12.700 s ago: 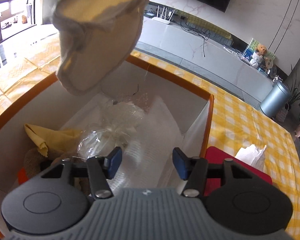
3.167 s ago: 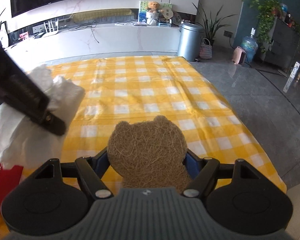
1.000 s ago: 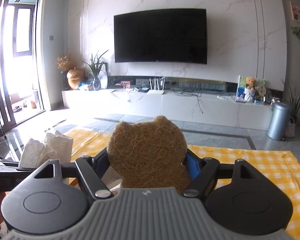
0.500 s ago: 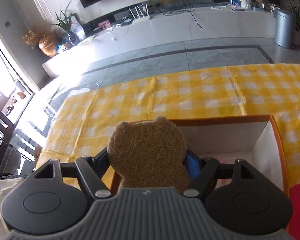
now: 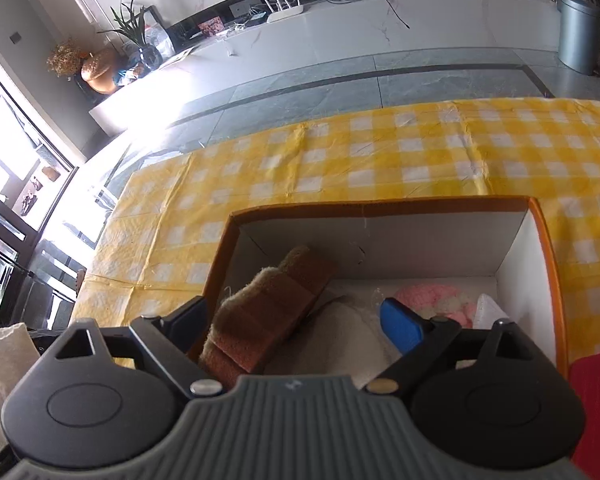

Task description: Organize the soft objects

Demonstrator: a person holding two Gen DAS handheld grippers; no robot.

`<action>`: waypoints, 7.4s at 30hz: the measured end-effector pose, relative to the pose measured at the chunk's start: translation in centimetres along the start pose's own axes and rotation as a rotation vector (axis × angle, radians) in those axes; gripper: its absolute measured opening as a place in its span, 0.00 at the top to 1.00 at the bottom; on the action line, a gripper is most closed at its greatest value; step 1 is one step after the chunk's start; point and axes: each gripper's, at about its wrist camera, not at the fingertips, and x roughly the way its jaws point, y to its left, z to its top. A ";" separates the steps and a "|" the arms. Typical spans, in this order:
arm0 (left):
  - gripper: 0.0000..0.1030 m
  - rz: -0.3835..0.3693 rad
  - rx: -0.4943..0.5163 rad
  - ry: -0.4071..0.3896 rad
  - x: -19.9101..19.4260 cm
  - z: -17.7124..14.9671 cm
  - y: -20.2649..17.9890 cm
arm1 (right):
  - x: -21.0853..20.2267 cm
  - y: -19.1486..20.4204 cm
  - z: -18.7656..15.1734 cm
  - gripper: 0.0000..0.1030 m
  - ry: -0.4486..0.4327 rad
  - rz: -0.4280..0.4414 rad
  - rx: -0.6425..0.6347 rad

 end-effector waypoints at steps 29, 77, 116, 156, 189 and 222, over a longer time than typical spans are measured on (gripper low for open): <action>0.79 -0.025 0.037 0.036 0.8 -0.8 -1.0 | 2.7 4.8 -4.3 0.75 -0.195 -0.260 -0.432; 0.84 -0.003 0.600 0.140 0.9 -7.5 -11.1 | -11.4 -6.6 -8.5 0.67 -0.506 -0.208 -0.103; 0.52 0.349 0.782 0.068 6.8 -9.7 -12.8 | -11.4 -7.5 -8.5 0.58 -0.444 -0.211 -0.109; 0.10 -0.105 0.454 -0.299 -1.4 -8.0 -13.3 | -15.6 -6.3 -16.0 0.35 -0.513 -0.272 -0.245; 0.11 -0.069 0.510 -0.277 -0.8 -8.9 -13.7 | -15.8 -6.0 -16.3 0.31 -0.535 -0.289 -0.295; 0.12 -0.051 0.541 -0.245 -0.3 -9.1 -13.5 | -14.9 -5.6 -16.3 0.31 -0.499 -0.315 -0.330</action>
